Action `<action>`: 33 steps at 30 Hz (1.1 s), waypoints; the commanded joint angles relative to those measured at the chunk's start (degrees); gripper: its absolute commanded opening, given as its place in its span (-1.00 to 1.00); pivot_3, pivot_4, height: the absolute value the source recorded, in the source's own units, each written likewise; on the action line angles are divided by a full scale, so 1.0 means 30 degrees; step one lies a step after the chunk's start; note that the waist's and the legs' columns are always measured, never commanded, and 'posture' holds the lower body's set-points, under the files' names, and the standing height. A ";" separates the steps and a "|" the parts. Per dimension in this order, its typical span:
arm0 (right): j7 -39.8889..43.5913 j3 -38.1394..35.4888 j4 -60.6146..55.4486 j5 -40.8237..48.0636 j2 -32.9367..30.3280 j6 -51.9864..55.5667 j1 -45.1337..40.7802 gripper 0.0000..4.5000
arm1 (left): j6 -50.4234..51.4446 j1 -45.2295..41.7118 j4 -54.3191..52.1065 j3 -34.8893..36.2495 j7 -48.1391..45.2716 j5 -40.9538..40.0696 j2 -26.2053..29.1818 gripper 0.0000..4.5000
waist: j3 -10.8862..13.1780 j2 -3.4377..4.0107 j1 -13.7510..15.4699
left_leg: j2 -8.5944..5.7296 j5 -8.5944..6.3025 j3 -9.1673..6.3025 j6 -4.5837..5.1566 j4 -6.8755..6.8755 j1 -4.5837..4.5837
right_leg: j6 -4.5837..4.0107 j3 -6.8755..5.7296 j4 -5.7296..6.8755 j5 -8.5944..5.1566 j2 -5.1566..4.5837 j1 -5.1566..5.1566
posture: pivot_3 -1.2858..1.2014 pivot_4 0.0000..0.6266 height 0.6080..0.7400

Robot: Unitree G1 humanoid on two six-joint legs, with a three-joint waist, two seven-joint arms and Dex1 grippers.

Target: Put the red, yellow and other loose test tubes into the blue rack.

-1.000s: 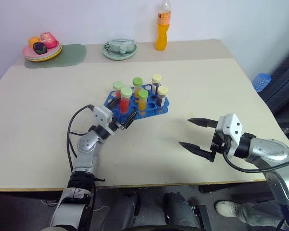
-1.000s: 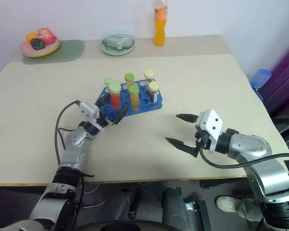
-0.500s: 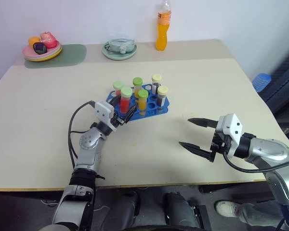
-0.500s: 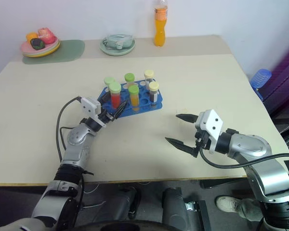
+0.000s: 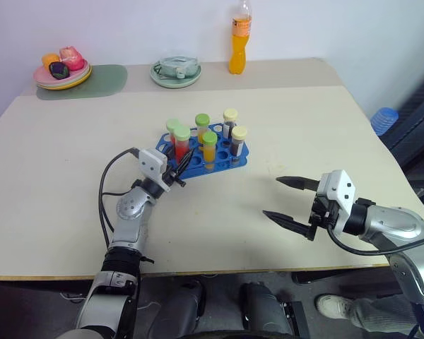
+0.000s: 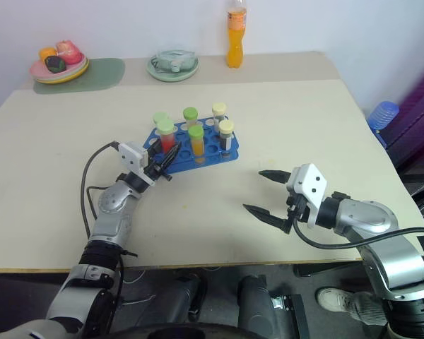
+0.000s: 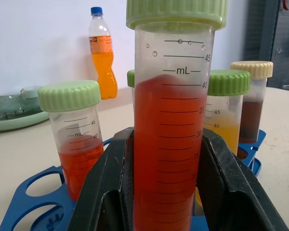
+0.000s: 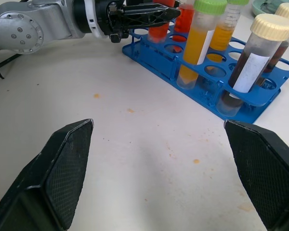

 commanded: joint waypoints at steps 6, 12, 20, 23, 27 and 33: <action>0.0045 -0.0353 -0.0600 0.0252 0.0076 -0.0320 -0.0088 1.00 | 0.0512 -0.0235 -0.0719 0.0369 -0.0253 -0.1054 -0.0386 -0.14 | 0.0000 -0.0001 0.0000 | 0.0000 -0.0001 -0.0001 0.0001 0.0000 0.0000 | 0.0001 -0.0001 0.0000 0.0000 0.0000 0.0000 | 0.03 -0.52 1.00; 0.0002 -0.0263 -0.0626 0.0234 0.0156 -0.0316 -0.0114 1.00 | 0.0604 -0.0158 -0.0910 0.0311 -0.0185 -0.0761 -0.0270 0.51 | 0.0001 -0.0001 -0.0021 | 0.0000 -0.0001 0.0000 0.0001 0.0000 0.0000 | 0.0001 -0.0001 0.0000 -0.0001 0.0002 0.0000 | 0.03 -0.52 1.00; -0.0082 -0.0226 -0.0730 0.0248 0.0242 -0.0279 -0.0022 1.00 | 0.0456 0.0074 -0.1184 0.0195 -0.0326 -0.0675 -0.0244 0.51 | 0.0001 -0.0001 -0.0007 | 0.0001 -0.0001 -0.0002 0.0000 0.0000 0.0000 | 0.0001 -0.0001 0.0000 -0.0001 0.0001 0.0000 | 0.03 -0.52 1.00; -0.0116 -0.0231 -0.0791 0.0257 0.0269 -0.0264 0.0051 1.00 | 0.0431 0.0456 -0.1591 0.0279 -0.0430 -0.0771 -0.0152 0.51 | 0.0001 -0.0001 -0.0014 | 0.0001 -0.0001 -0.0001 0.0001 -0.0001 0.0000 | 0.0001 0.0000 0.0000 -0.0001 0.0001 0.0000 | 0.03 -0.52 1.00; -0.0164 -0.0234 -0.0880 0.0264 0.0297 -0.0271 0.0227 1.00 | 0.0630 0.1000 -0.2151 0.0455 -0.0349 -0.0695 0.0228 0.51 | 0.0001 -0.0001 -0.0012 | 0.0001 -0.0001 -0.0001 0.0000 -0.0002 0.0000 | 0.0000 0.0000 0.0000 -0.0001 0.0002 0.0000 | 0.03 -0.52 1.00; -0.0241 -0.0218 -0.0869 0.0271 0.0385 -0.0301 0.0490 1.00 | 0.2732 0.2758 -0.4236 0.0562 -0.0851 -0.1307 0.1758 0.51 | -0.0001 0.0004 -0.0029 | 0.0002 -0.0003 -0.0002 0.0003 -0.0009 0.0001 | -0.0001 0.0002 0.0003 -0.0002 0.0004 -0.0005 | 0.03 -0.52 1.00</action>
